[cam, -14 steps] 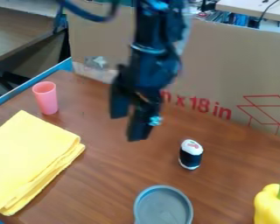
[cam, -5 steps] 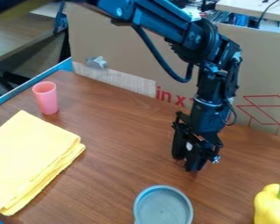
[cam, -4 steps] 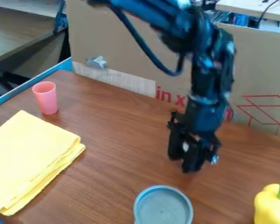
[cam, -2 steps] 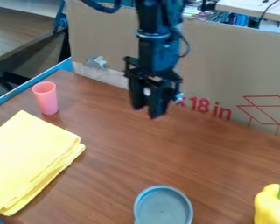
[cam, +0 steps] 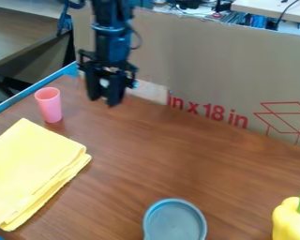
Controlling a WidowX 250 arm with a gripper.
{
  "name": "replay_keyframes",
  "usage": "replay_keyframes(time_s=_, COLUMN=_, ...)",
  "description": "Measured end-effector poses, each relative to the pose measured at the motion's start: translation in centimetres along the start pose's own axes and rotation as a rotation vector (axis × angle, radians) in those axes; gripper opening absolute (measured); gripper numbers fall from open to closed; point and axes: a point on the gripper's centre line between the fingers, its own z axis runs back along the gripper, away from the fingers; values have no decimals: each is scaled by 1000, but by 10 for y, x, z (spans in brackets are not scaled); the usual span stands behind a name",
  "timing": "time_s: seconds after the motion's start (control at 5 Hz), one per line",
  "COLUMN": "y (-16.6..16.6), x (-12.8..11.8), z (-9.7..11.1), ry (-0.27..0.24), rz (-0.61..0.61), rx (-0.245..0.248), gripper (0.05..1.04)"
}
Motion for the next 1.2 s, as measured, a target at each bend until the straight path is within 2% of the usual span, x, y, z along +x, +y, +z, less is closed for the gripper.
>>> replay_keyframes(time_s=0.2, y=22, x=11, z=-10, ry=16, rz=32, rx=4, gripper=555)
replay_keyframes(time_s=0.4, y=37, x=15, z=-27, ry=55, rz=55, rx=15, gripper=555)
replay_keyframes(time_s=0.6, y=41, x=17, z=-62, ry=146, rz=48, rx=22, gripper=555)
replay_keyframes(time_s=0.8, y=44, x=16, z=-75, ry=184, rz=49, rx=50, gripper=555)
replay_keyframes(time_s=1.0, y=46, x=16, z=-78, ry=189, rz=68, rx=56, gripper=555)
replay_keyframes(time_s=1.2, y=46, x=22, z=-79, ry=153, rz=74, rx=60, gripper=611)
